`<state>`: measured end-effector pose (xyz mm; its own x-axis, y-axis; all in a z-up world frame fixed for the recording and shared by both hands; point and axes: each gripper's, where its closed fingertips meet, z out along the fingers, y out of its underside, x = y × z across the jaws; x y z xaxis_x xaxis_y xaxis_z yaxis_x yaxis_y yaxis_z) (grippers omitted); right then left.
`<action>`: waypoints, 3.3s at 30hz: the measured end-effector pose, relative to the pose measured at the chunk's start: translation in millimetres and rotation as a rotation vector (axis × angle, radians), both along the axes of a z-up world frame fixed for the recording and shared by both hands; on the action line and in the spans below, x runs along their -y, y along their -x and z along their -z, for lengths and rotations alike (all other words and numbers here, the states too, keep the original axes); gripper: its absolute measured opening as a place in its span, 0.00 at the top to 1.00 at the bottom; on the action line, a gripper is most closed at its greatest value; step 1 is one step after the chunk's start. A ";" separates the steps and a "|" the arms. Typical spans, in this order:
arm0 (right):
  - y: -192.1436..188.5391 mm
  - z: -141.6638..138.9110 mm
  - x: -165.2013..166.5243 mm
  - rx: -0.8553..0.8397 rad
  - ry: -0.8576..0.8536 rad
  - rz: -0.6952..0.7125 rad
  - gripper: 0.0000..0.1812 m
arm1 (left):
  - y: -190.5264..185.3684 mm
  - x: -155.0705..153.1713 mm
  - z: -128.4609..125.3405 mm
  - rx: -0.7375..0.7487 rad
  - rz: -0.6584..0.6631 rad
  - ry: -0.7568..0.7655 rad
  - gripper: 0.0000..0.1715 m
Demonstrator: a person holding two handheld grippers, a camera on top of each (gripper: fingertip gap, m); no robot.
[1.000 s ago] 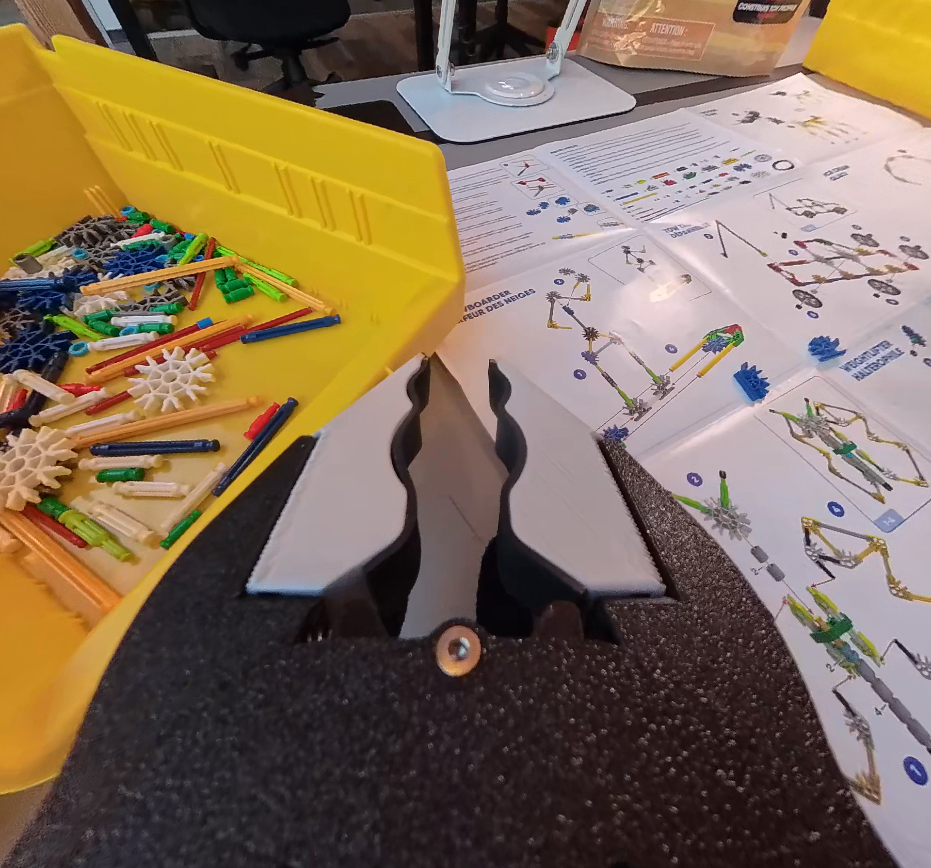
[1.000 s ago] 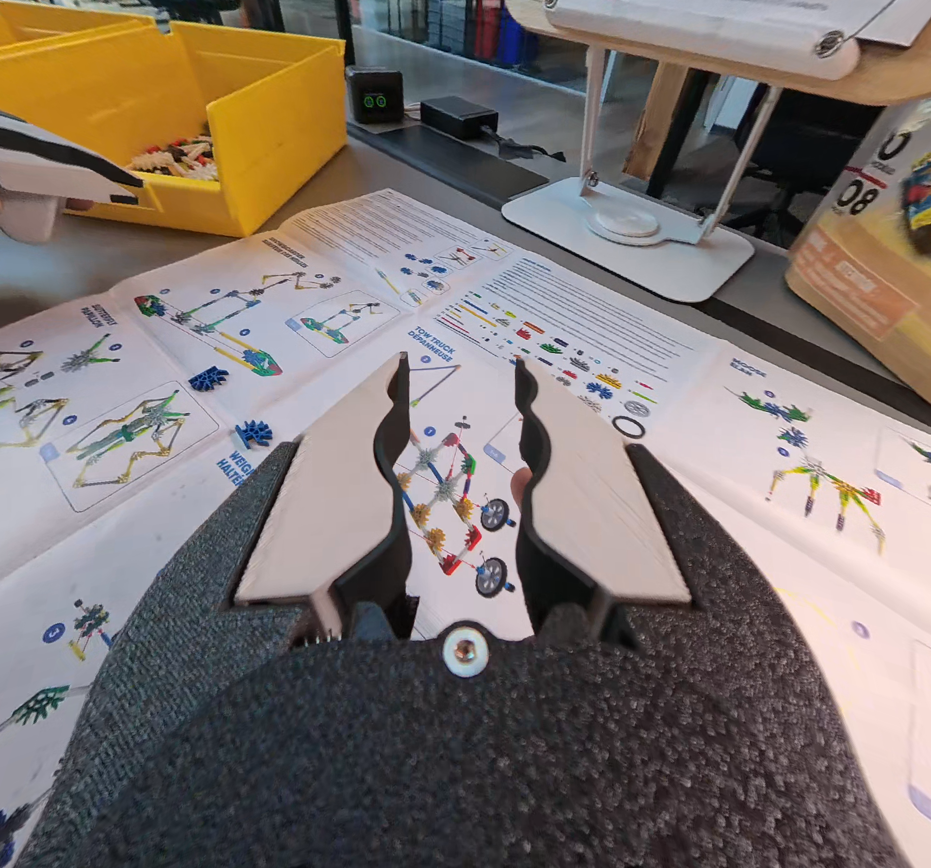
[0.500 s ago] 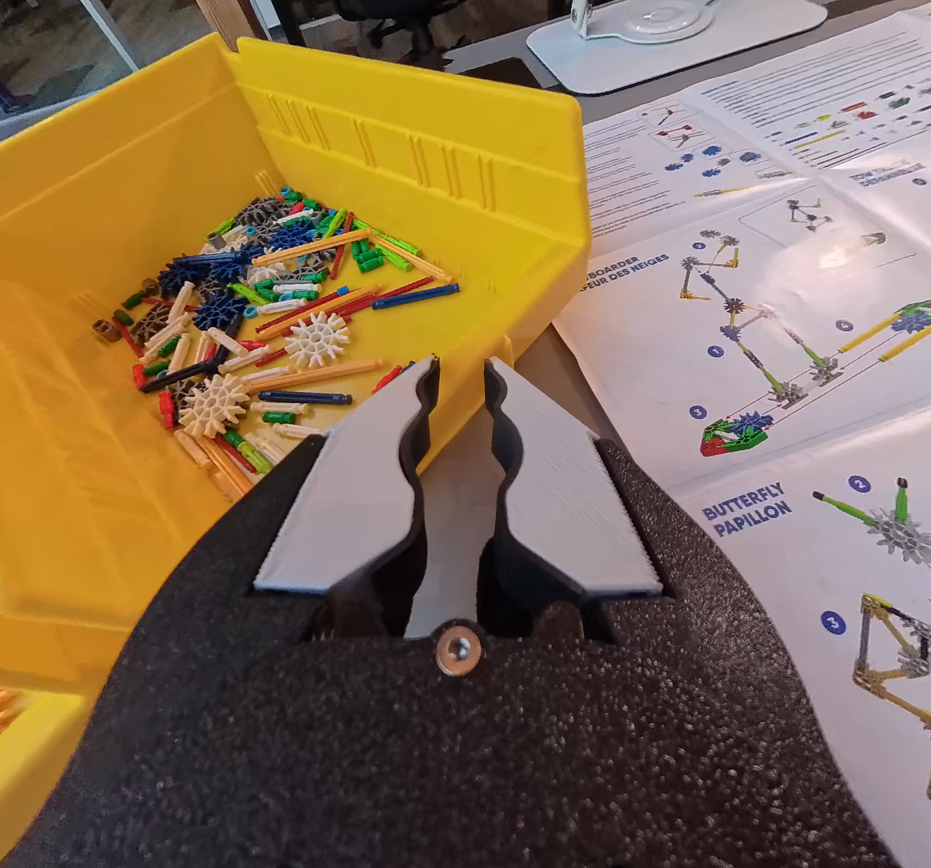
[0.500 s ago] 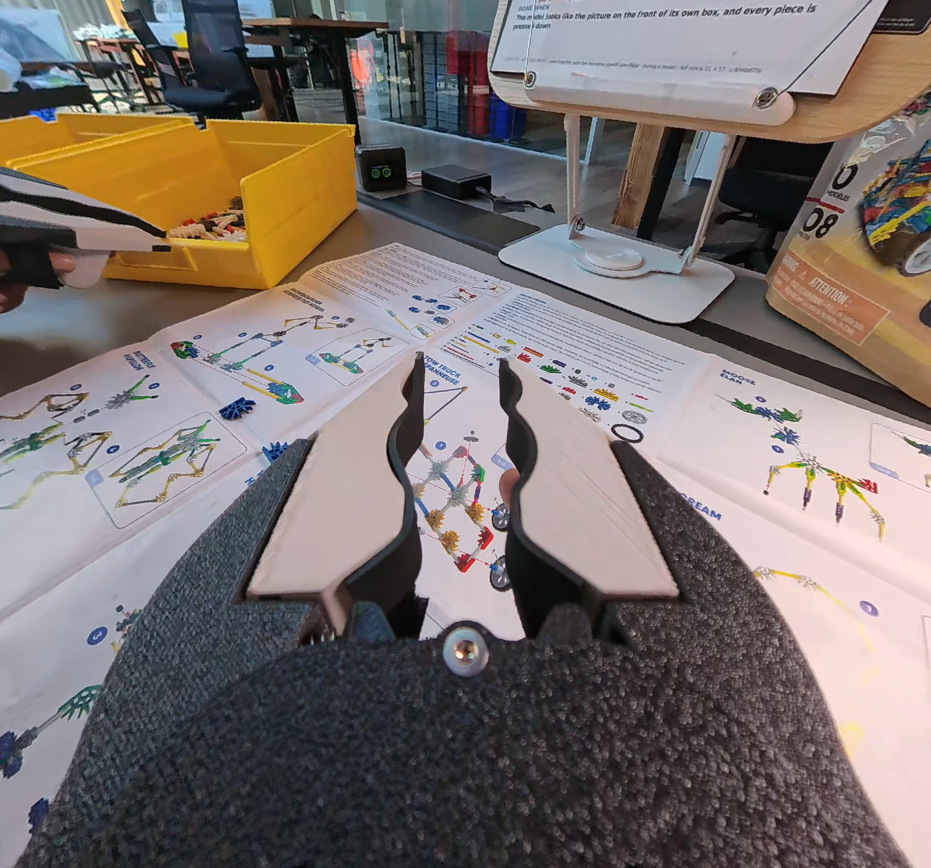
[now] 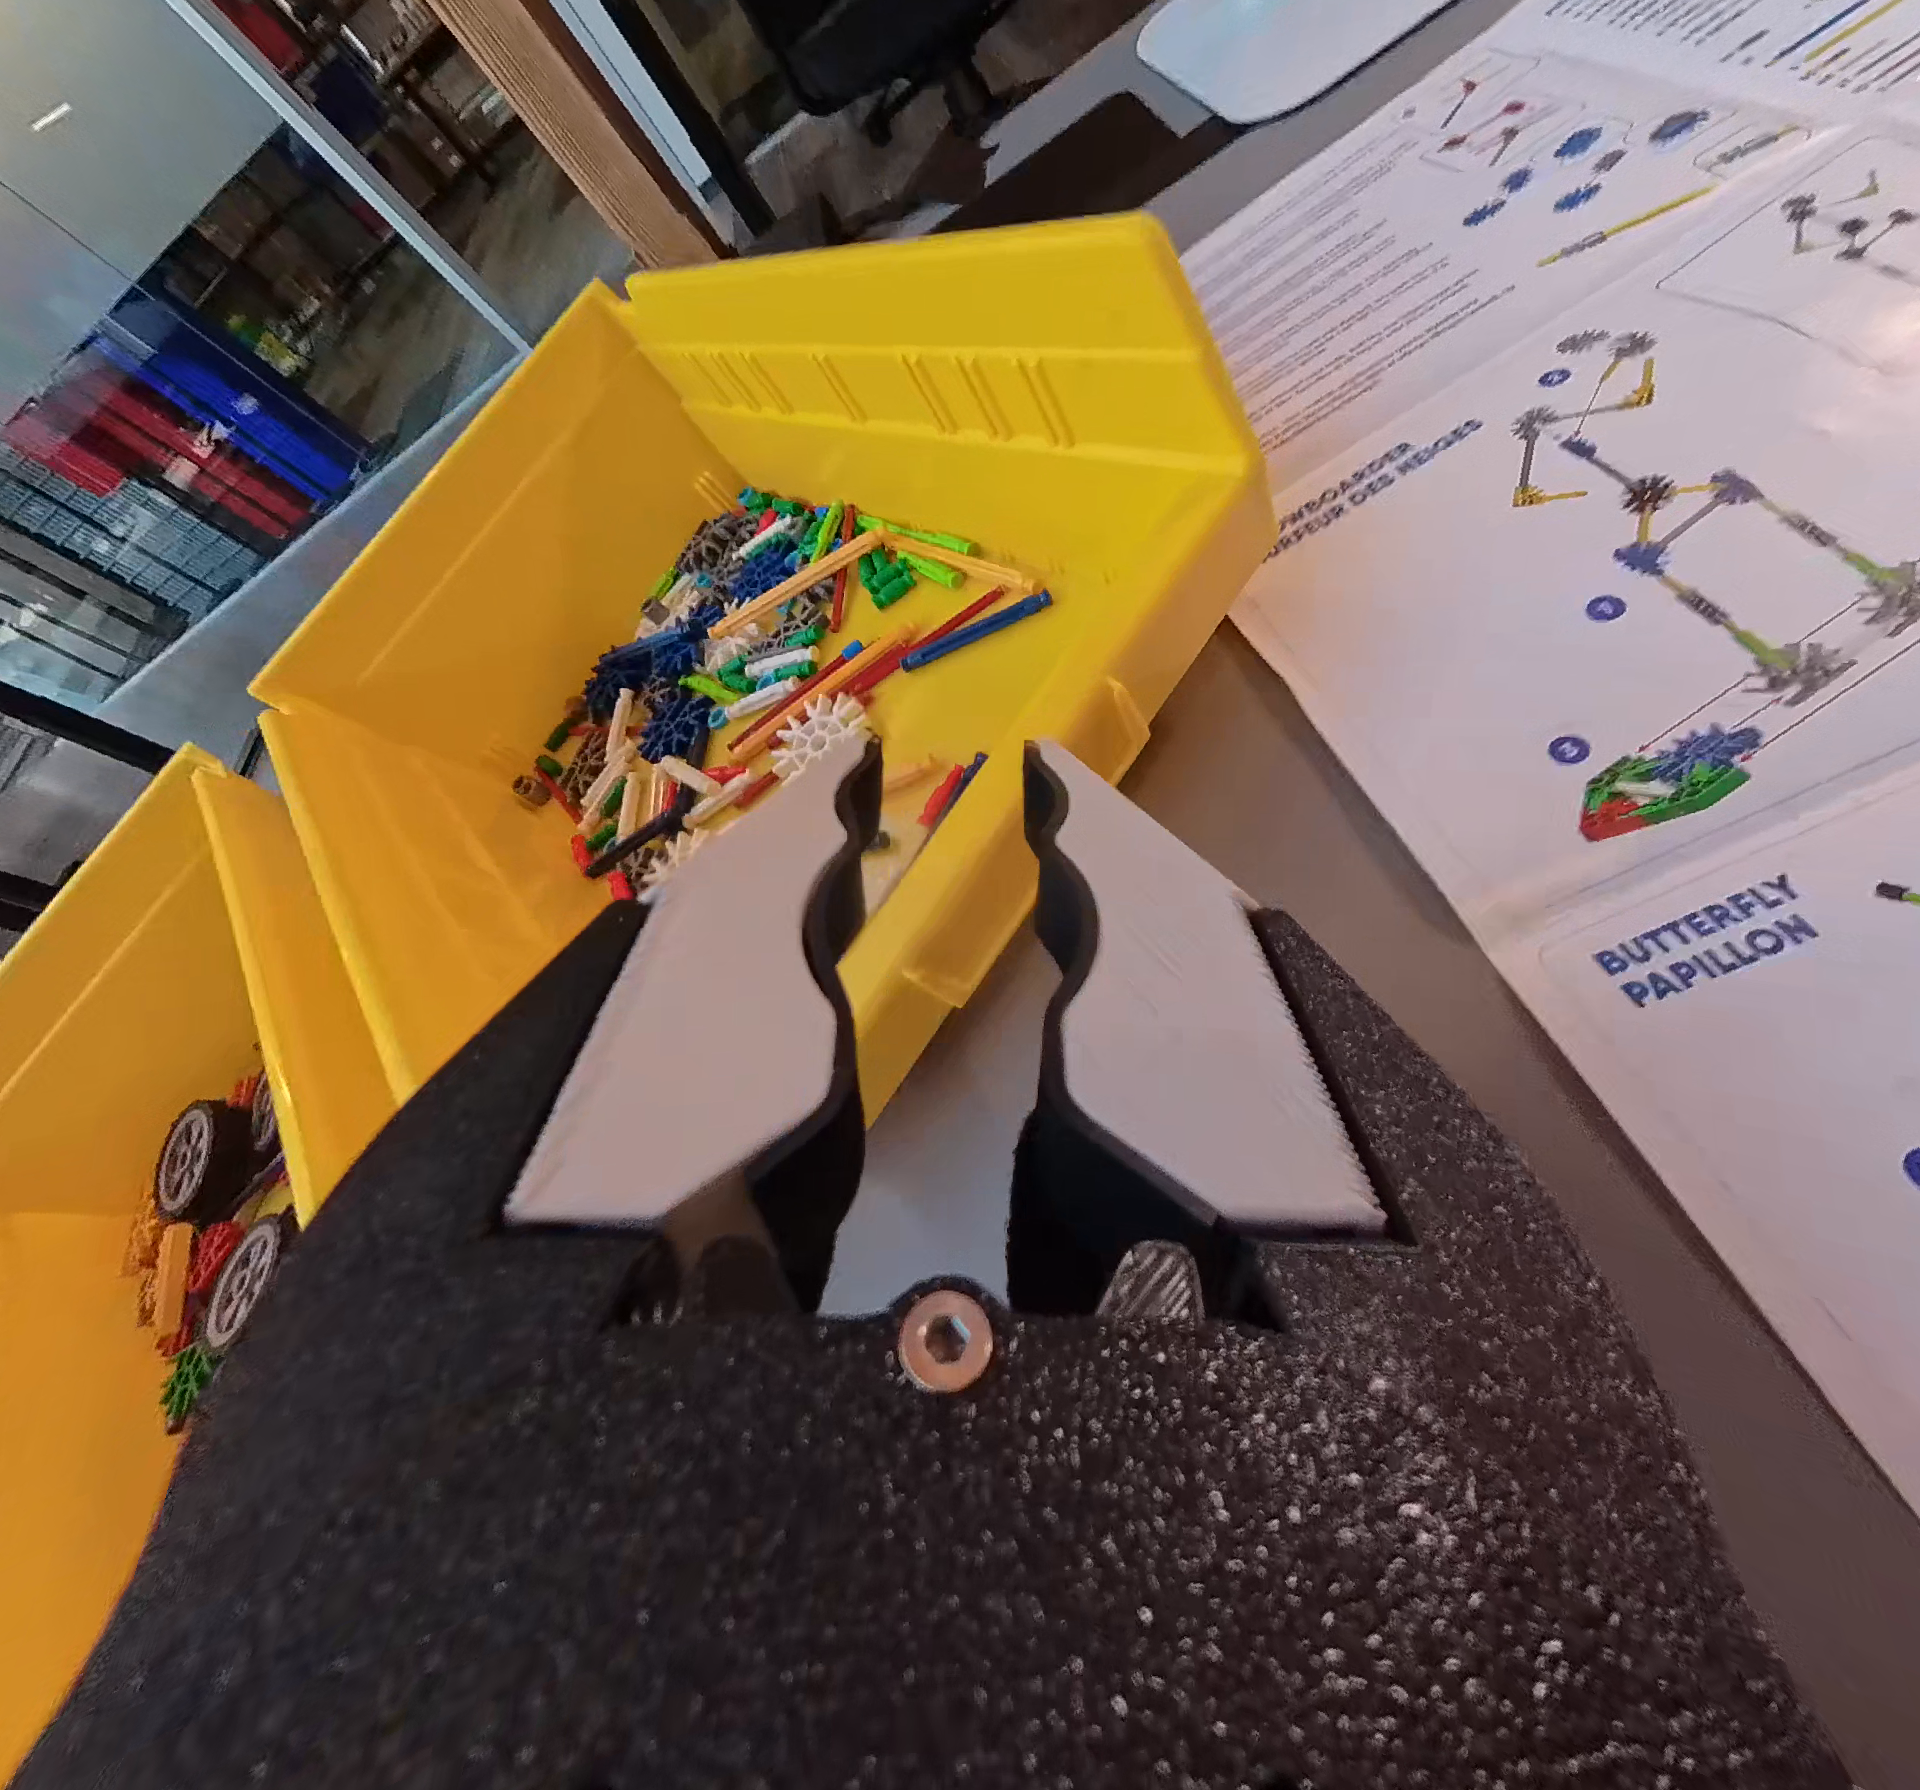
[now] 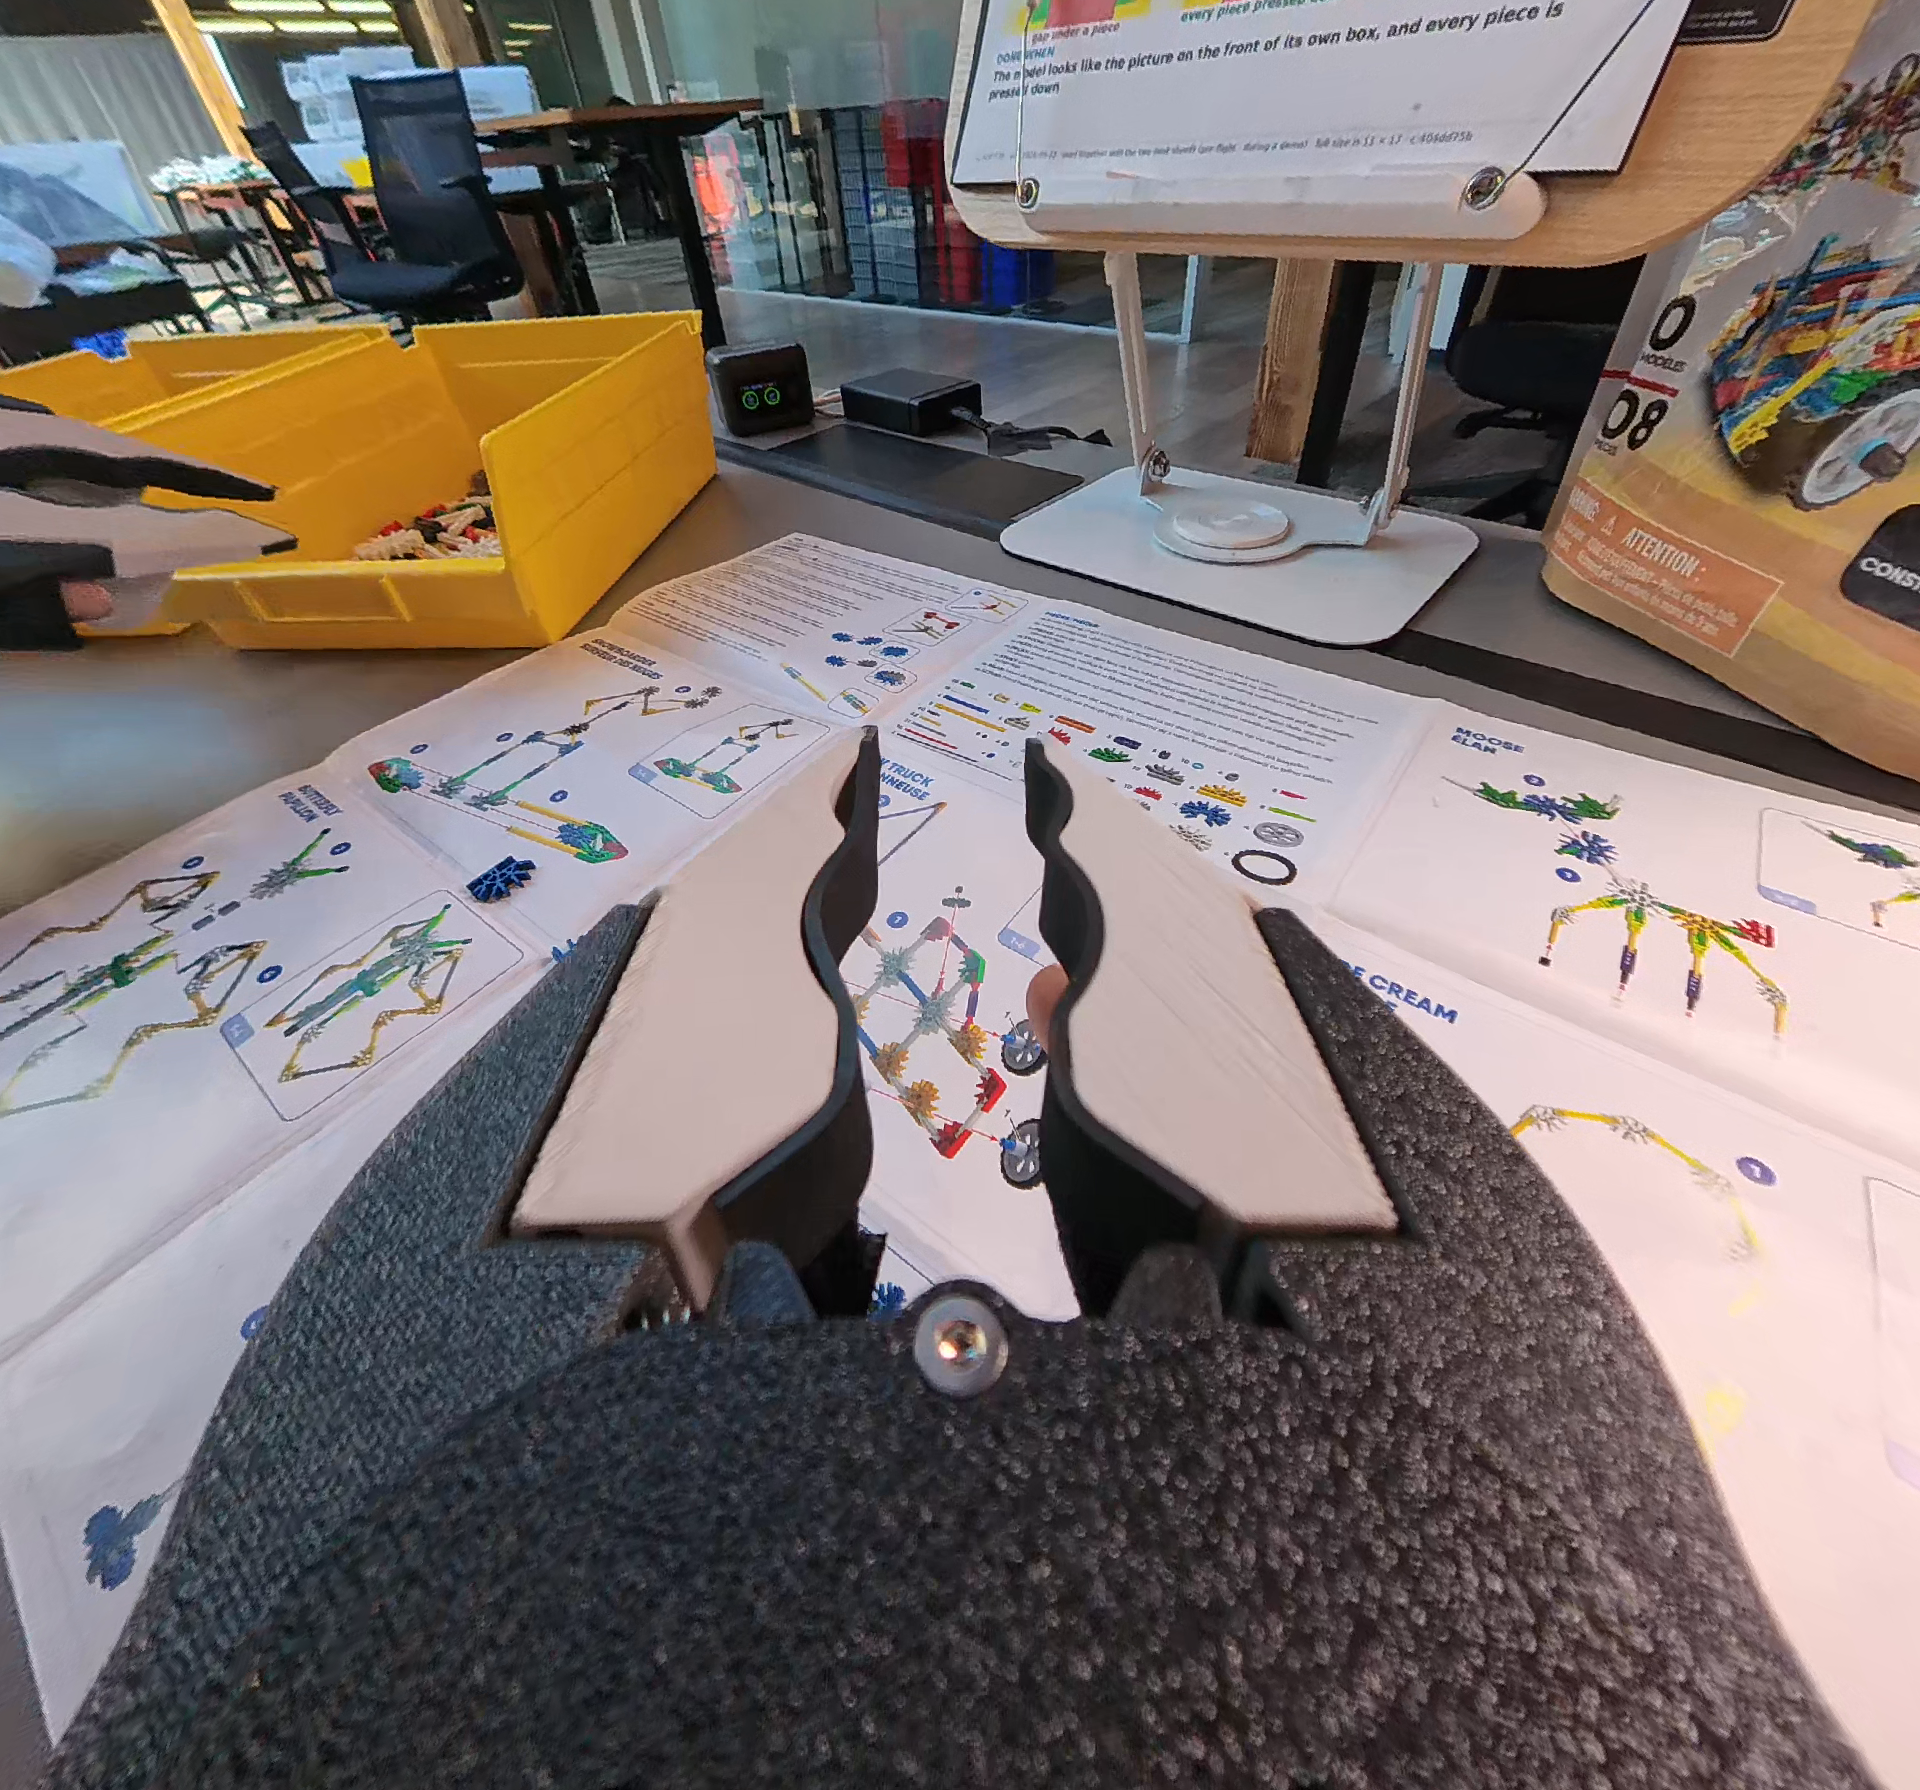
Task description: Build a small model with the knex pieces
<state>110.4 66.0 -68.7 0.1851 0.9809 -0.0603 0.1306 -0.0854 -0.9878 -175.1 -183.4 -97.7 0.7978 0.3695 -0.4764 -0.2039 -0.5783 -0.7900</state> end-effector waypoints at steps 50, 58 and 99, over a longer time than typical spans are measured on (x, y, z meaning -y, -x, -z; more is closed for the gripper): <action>-6.2 4.9 -3.8 -0.012 0.136 -0.020 0.86 | 96.8 -21.1 72.4 0.208 0.563 1.028 0.97; -6.6 6.9 -6.6 -0.010 0.153 -0.016 0.86 | 84.3 -27.6 31.5 0.202 0.584 0.868 0.97; 1.5 17.8 -10.5 0.048 0.179 -0.006 0.85 | 60.6 -44.6 9.6 0.623 0.206 0.264 0.97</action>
